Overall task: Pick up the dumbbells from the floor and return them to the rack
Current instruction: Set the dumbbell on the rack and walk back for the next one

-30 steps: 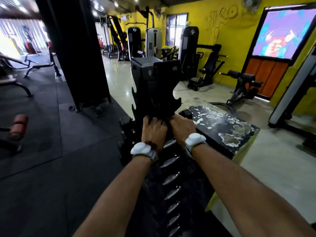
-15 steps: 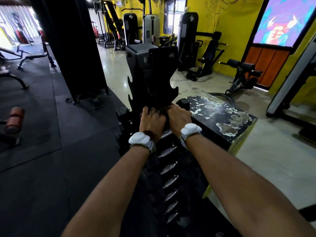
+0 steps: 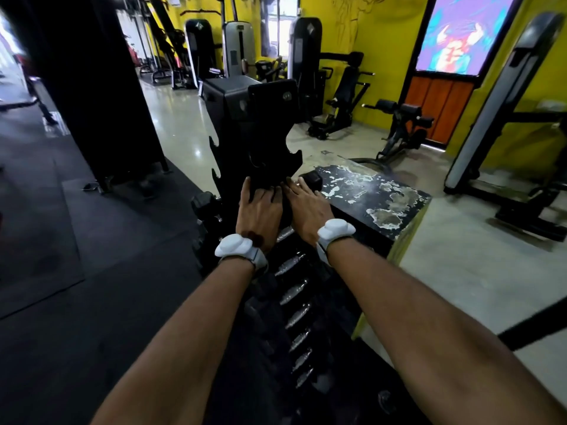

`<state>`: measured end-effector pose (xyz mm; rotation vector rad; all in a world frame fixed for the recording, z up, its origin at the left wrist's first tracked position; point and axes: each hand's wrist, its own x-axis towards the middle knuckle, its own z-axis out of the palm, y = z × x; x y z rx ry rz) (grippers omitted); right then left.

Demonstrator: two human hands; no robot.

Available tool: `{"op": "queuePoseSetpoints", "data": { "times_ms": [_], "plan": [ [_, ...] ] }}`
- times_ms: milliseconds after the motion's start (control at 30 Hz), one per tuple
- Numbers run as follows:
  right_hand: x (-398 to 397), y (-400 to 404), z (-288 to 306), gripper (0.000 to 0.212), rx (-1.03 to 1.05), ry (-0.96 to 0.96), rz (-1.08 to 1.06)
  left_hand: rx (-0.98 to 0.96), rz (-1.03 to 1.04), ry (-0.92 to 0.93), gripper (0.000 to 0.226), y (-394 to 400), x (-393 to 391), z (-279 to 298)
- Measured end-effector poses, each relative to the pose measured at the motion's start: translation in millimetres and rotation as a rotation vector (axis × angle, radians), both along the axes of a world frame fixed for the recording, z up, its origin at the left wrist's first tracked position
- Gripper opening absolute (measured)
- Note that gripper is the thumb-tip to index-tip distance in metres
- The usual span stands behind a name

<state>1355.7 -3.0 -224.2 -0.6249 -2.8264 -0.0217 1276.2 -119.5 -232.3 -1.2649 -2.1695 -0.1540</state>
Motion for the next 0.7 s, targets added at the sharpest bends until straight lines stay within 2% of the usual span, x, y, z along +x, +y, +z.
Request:
{"op": "queuePoseSetpoints", "data": {
  "times_ms": [100, 200, 300, 400, 467, 567, 700],
  "plan": [
    [10, -8, -12, 0.065, 0.018, 0.138, -0.049, 0.063, -0.075, -0.015, 0.049, -11, -2, -3],
    [22, -20, -17, 0.054, 0.002, 0.377, -0.149, 0.198, -0.115, -0.075, 0.036, -16, 6, 4],
    [34, -39, -17, 0.035, -0.052, 0.588, -0.291, 0.401, -0.122, -0.241, 0.026, -16, 24, 13],
    [46, -53, -20, 0.022, -0.272, 0.750, -0.461, 0.540, -0.170, -0.546, 0.029, -13, 49, 19],
    [61, -54, -28, 0.019, -0.426, 0.793, -0.520, 0.643, -0.244, -0.827, 0.028, -8, 71, 21],
    [94, -63, -30, 0.012, -0.547, 0.851, -0.590, 0.714, -0.266, -1.211, 0.024, -2, 106, 24],
    [138, -78, -33, 0.013, -0.816, 1.033, -0.701, 0.746, -0.252, -1.448, 0.019, -1, 146, 22]
  ]
}}
